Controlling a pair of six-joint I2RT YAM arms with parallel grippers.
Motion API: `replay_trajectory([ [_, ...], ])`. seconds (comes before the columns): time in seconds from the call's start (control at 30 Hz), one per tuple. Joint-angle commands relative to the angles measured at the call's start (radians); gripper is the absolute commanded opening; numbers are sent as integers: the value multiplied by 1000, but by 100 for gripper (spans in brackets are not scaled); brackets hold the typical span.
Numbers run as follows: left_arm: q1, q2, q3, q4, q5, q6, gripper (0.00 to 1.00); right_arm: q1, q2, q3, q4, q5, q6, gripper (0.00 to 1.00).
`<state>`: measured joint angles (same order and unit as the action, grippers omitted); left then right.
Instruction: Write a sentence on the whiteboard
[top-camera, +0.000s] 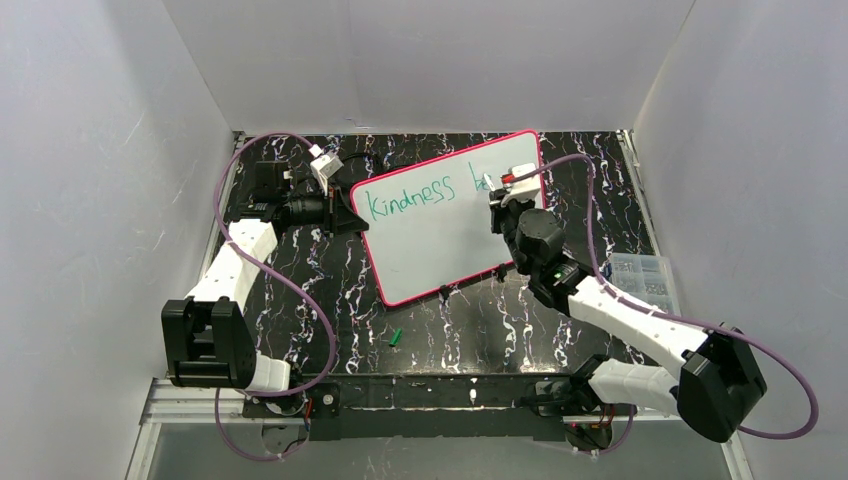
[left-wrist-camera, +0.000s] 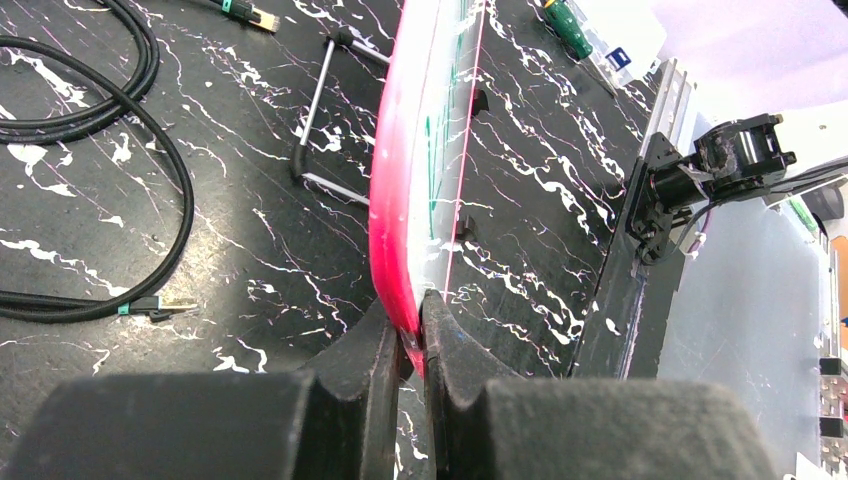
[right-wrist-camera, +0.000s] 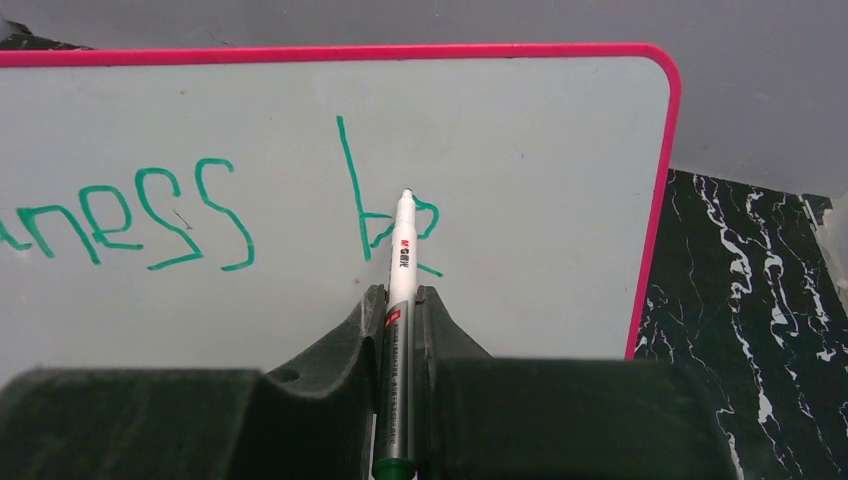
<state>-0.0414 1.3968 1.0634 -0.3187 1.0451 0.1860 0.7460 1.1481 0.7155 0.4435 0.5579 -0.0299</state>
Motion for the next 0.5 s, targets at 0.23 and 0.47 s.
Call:
replay_trajectory([
  [0.23, -2, -46, 22, -6, -54, 63, 0, -26, -107, 58, -174, -128, -9, 1],
  [0.47, -2, -52, 22, -5, -54, 62, 0, -172, -161, 53, -232, -338, 24, 1],
])
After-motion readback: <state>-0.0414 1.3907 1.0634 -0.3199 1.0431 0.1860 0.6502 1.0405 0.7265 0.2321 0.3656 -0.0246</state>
